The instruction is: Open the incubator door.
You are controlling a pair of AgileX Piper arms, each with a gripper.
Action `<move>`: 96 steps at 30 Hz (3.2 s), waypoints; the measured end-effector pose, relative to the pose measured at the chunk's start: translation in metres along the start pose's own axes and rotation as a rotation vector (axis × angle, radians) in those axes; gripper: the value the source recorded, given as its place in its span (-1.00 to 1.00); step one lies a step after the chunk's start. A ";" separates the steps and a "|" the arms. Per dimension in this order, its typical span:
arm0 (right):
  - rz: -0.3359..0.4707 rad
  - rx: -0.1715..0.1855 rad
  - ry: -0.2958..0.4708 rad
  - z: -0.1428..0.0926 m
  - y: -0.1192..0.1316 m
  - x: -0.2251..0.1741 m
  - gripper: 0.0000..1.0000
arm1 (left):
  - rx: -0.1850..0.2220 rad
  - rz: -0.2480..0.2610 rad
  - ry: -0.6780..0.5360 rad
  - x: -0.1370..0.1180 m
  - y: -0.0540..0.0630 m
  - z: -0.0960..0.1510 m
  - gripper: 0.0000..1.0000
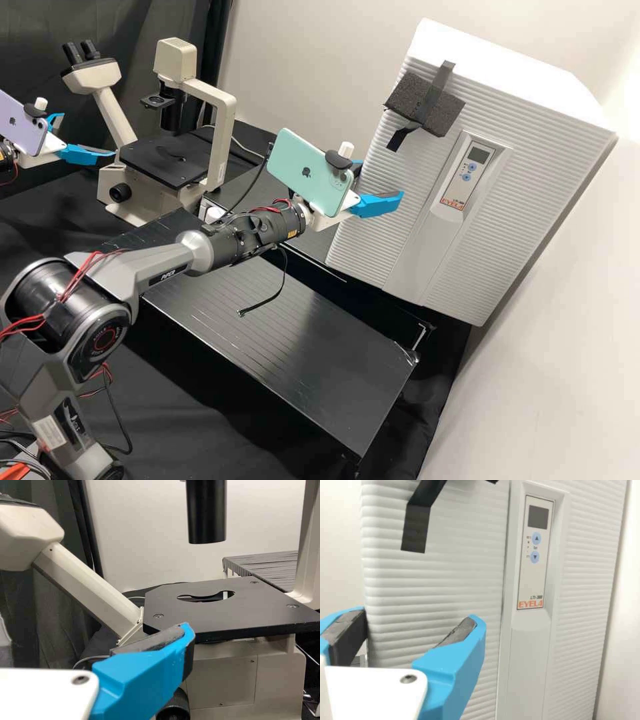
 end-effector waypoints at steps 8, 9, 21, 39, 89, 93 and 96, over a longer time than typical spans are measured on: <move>-0.012 -0.001 0.009 0.000 -0.002 -0.001 -1.00 | 0.000 0.000 0.000 0.000 0.000 0.000 1.00; -0.013 -0.002 0.009 0.000 -0.002 -0.001 -1.00 | 0.000 0.000 0.000 0.000 0.000 0.000 1.00; -0.038 0.024 0.007 0.015 0.013 -0.017 -1.00 | 0.000 0.000 0.000 0.000 0.000 0.000 1.00; 0.072 0.002 0.019 0.054 0.054 -0.078 1.00 | 0.000 0.000 0.000 0.000 0.000 0.000 1.00; 0.424 0.122 -0.081 0.063 0.072 -0.172 1.00 | 0.000 0.000 0.000 0.000 0.000 0.000 1.00; 0.508 0.122 -0.022 0.056 0.076 -0.187 1.00 | 0.000 0.000 0.000 0.000 0.000 0.000 1.00; 0.549 0.131 0.034 0.051 0.077 -0.197 1.00 | 0.000 0.000 0.000 0.000 0.000 0.000 1.00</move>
